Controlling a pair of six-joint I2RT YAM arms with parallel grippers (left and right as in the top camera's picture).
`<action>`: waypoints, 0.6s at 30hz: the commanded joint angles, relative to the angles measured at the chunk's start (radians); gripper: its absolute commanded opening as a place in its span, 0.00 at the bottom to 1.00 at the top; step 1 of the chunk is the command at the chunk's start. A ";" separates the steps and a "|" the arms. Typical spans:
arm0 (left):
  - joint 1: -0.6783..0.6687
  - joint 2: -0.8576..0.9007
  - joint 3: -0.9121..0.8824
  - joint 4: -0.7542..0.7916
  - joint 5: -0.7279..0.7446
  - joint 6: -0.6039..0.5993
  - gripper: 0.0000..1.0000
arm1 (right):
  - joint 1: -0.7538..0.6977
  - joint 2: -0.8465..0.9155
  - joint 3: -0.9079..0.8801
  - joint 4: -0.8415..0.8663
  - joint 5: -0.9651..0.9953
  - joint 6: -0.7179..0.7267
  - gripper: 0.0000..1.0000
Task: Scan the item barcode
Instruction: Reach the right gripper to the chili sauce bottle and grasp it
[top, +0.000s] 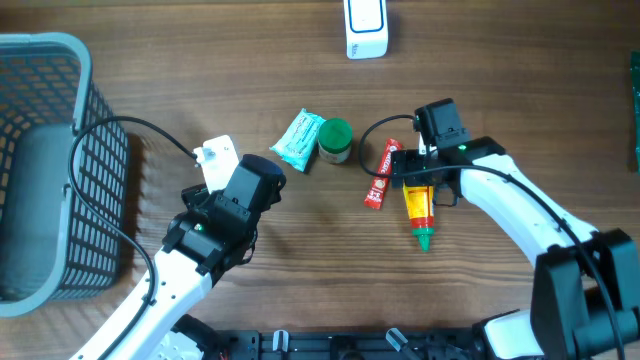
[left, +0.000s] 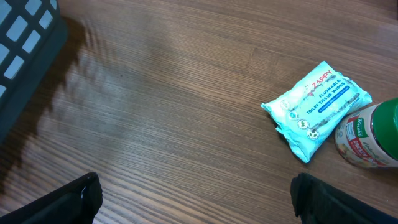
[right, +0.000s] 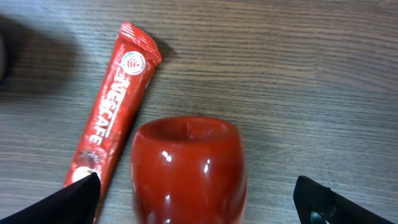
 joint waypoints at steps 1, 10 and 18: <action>-0.003 0.001 0.000 0.000 -0.021 0.008 1.00 | 0.003 0.084 -0.006 0.030 -0.082 -0.021 1.00; -0.003 0.001 0.000 0.000 -0.021 0.008 1.00 | -0.010 0.133 0.008 0.068 -0.110 0.278 0.78; -0.003 0.001 0.000 0.000 -0.021 0.008 1.00 | -0.088 0.132 0.030 0.043 -0.092 0.711 0.76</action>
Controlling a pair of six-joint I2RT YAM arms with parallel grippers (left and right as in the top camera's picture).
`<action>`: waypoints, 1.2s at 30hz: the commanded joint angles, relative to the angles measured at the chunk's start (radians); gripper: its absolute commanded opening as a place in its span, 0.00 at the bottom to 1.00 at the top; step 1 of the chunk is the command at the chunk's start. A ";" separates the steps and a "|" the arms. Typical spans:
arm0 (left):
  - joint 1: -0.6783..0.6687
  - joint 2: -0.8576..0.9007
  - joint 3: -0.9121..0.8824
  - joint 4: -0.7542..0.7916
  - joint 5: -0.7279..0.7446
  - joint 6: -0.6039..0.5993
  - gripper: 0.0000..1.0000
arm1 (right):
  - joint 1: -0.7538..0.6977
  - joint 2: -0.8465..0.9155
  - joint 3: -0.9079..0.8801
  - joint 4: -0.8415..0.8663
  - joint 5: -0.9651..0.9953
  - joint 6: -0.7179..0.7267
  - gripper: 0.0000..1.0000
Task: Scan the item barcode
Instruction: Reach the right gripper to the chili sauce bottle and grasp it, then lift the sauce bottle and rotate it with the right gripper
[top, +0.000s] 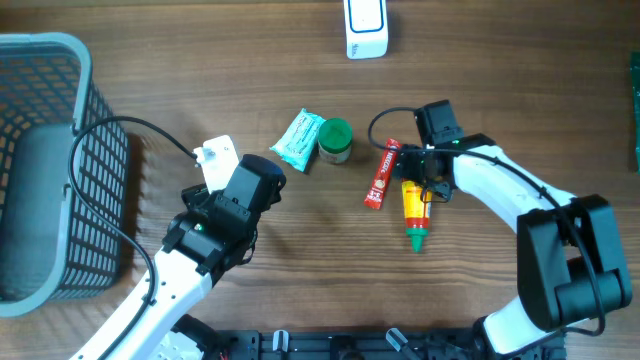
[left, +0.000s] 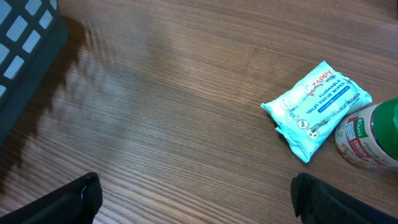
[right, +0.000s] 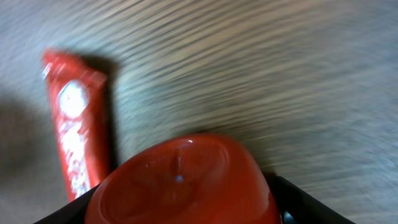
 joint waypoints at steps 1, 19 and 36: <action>-0.003 0.001 0.000 0.000 -0.021 0.008 1.00 | -0.051 0.010 0.037 -0.027 0.005 0.291 0.76; -0.003 0.001 0.000 0.000 -0.021 0.008 1.00 | -0.163 -0.485 0.121 -0.301 0.139 0.382 1.00; -0.003 0.001 0.000 0.000 -0.021 0.008 1.00 | -0.154 -0.460 -0.040 -0.414 -0.310 -0.080 0.59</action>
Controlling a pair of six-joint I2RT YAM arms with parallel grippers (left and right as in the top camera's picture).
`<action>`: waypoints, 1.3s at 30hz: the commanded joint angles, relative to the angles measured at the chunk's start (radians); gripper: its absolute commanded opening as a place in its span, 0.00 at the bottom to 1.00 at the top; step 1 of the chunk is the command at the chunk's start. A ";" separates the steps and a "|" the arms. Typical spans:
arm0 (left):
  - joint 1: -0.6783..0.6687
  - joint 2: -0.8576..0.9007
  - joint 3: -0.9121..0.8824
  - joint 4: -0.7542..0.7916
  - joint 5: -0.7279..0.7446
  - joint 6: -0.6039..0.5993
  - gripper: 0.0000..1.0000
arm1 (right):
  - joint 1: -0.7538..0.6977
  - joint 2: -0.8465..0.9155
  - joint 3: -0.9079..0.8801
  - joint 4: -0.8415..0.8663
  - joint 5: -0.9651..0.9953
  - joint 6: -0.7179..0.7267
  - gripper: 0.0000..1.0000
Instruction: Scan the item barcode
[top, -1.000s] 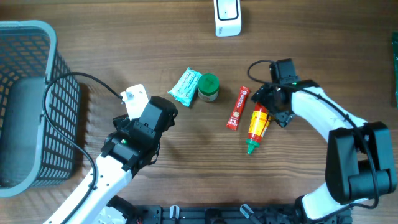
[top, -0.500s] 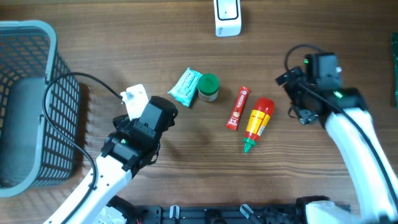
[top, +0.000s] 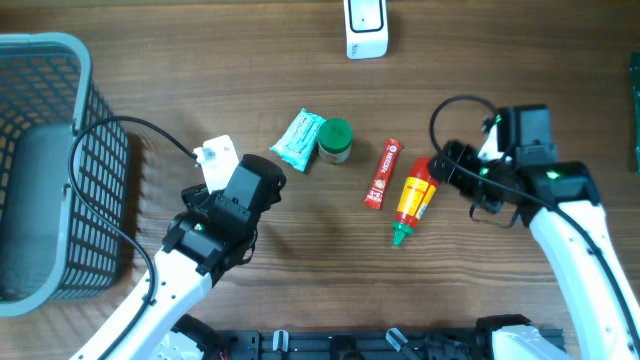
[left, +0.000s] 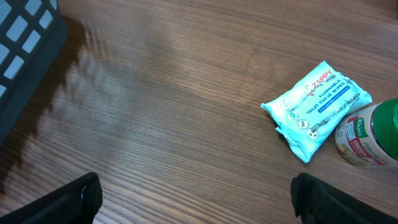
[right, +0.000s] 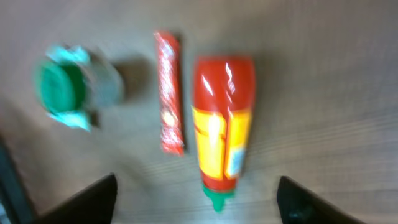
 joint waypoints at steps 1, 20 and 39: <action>-0.003 0.001 0.000 0.000 -0.021 0.008 1.00 | 0.017 0.058 -0.086 -0.016 -0.079 0.019 0.50; -0.003 0.001 0.000 0.000 -0.021 0.008 1.00 | 0.224 0.115 -0.345 0.273 0.215 0.044 0.05; -0.003 0.001 0.000 0.000 -0.021 0.008 1.00 | 0.372 0.284 -0.245 0.512 0.065 0.047 0.05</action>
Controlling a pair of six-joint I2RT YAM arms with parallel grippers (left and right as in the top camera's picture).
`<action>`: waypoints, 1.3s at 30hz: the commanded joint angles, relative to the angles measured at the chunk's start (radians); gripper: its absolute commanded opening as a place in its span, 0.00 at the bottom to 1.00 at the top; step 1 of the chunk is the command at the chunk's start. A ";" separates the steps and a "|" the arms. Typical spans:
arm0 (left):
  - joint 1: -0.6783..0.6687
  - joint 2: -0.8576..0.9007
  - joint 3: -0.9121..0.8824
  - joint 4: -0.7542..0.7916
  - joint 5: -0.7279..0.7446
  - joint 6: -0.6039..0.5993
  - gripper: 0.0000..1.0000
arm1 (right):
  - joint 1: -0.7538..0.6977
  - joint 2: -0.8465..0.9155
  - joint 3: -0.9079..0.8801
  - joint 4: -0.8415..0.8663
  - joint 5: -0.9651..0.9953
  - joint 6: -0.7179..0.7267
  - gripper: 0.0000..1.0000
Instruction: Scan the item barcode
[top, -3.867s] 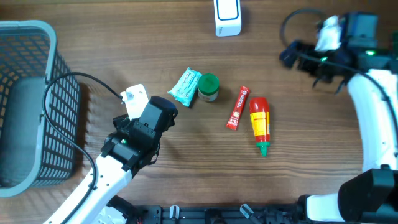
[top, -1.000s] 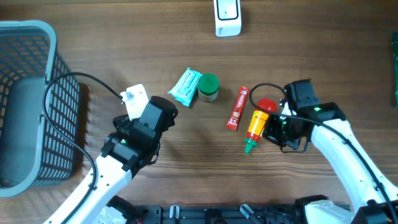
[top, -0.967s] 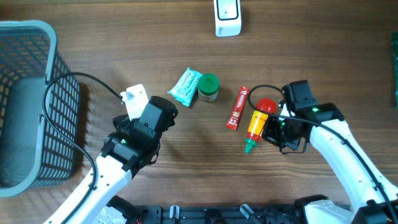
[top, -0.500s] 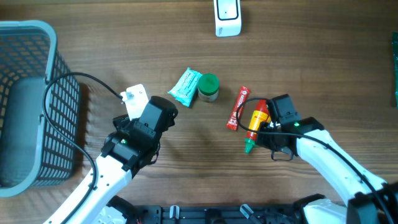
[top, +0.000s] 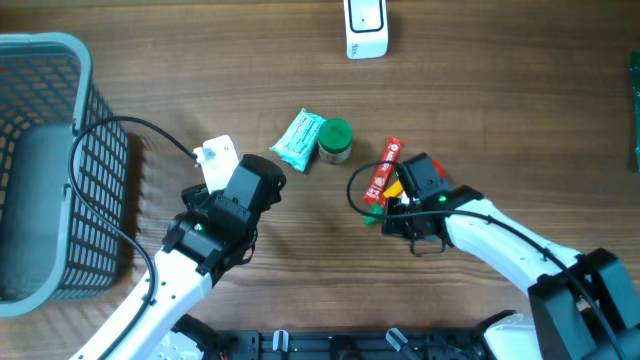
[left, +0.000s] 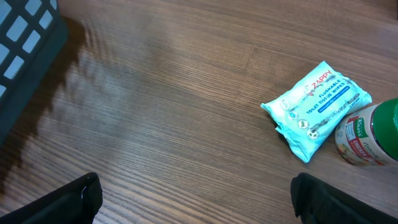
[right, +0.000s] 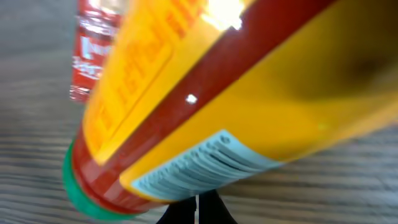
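Observation:
A red and yellow sauce bottle (right: 205, 93) with a green cap (top: 372, 213) lies on the table and fills the right wrist view. Its pale barcode label (right: 199, 165) faces that camera. My right gripper (right: 198, 208) is shut, its two fingers pressed together just below the bottle's side; nothing shows between them. The white scanner (top: 366, 28) stands at the table's far edge. My left gripper (left: 196, 190) is open over bare wood, holding nothing.
A red sachet (top: 382, 165) lies right beside the bottle. A green-lidded jar (top: 335, 140) and a teal wipes pack (top: 298, 140) sit to its left. A grey wire basket (top: 40, 160) stands at the left edge.
My right gripper was open and high off to the right; now it is shut, low at the bottle. The bottle lies further left, its cap by the sachet's lower end. The left arm is unchanged.
My right gripper was open, low at the bottle's red base, then closer against it. Then it was raised off to the right, the bottle lying slanted with its cap down-left. Now it is shut beside the bottle, barcode label in view. The left arm stayed still.

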 joint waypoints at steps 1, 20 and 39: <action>-0.003 0.001 0.000 0.000 -0.021 0.008 1.00 | 0.004 0.009 0.082 0.074 -0.022 0.004 0.05; -0.003 0.001 0.000 0.000 -0.021 0.008 1.00 | -0.037 -0.198 0.372 -0.068 0.230 -0.790 1.00; -0.003 0.001 0.000 0.000 -0.021 0.008 1.00 | -0.288 0.244 0.671 -0.576 -0.216 -1.369 0.99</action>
